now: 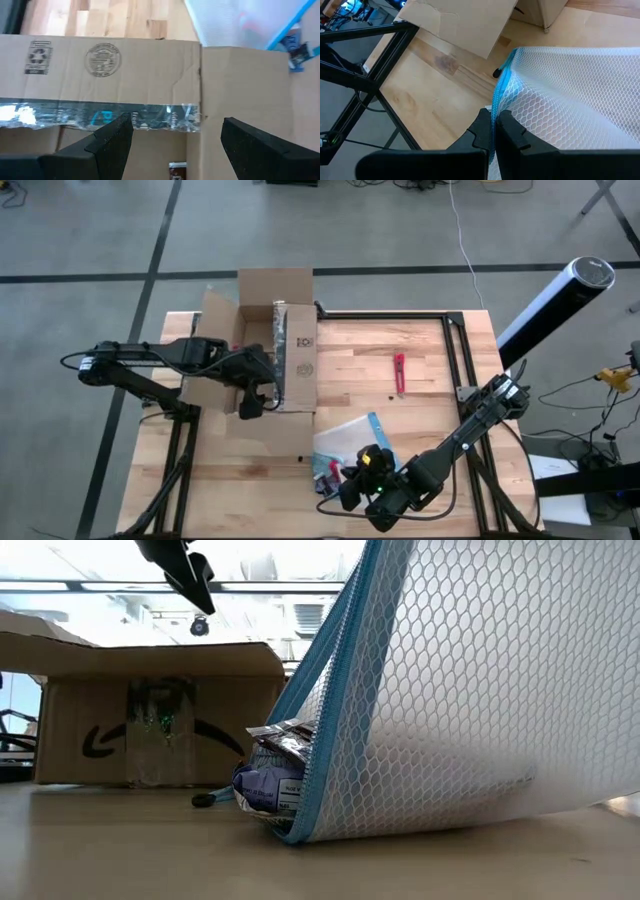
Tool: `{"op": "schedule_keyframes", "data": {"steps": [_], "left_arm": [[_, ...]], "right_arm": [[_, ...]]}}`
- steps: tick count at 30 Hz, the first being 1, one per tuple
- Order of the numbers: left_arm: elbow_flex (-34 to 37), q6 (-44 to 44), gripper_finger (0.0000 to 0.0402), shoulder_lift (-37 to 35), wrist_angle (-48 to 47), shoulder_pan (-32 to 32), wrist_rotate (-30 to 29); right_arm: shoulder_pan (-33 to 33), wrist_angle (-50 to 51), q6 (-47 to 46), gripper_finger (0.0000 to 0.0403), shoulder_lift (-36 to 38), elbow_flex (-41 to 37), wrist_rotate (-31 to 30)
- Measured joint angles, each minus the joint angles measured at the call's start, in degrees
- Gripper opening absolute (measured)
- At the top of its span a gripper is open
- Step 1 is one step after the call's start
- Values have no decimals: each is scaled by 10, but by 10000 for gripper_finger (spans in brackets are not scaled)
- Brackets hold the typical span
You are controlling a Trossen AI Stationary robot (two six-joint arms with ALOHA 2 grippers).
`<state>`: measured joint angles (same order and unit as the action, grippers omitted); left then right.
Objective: Unpack boxes
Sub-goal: Put the purple chocolate bar into the blue transparent zip bag
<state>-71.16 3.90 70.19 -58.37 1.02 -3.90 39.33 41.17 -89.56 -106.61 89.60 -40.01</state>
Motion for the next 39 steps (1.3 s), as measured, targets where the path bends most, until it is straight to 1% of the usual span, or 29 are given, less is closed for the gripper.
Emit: {"op": "schedule_keyframes", "data": {"steps": [3,8,15,20,27,31,35,39], "left_arm": [[4,-2,275,0,14,6,12],[25,-19,275,2,94,27,46],[48,-46,275,26,214,94,52],[64,-62,275,76,269,136,51],[64,-63,275,163,327,169,52],[64,-59,275,191,364,183,73],[64,-59,275,219,346,185,77],[64,-62,275,237,269,182,75]], "right_arm": [[0,0,0,0,0,0,0],[0,0,0,0,0,0,0],[0,-1,-3,0,0,0,0],[0,-1,-20,0,0,0,0],[0,-1,-20,0,0,0,0],[0,-2,-20,0,0,0,0],[0,-3,-20,0,0,0,0],[0,-3,-20,0,0,0,0]]}}
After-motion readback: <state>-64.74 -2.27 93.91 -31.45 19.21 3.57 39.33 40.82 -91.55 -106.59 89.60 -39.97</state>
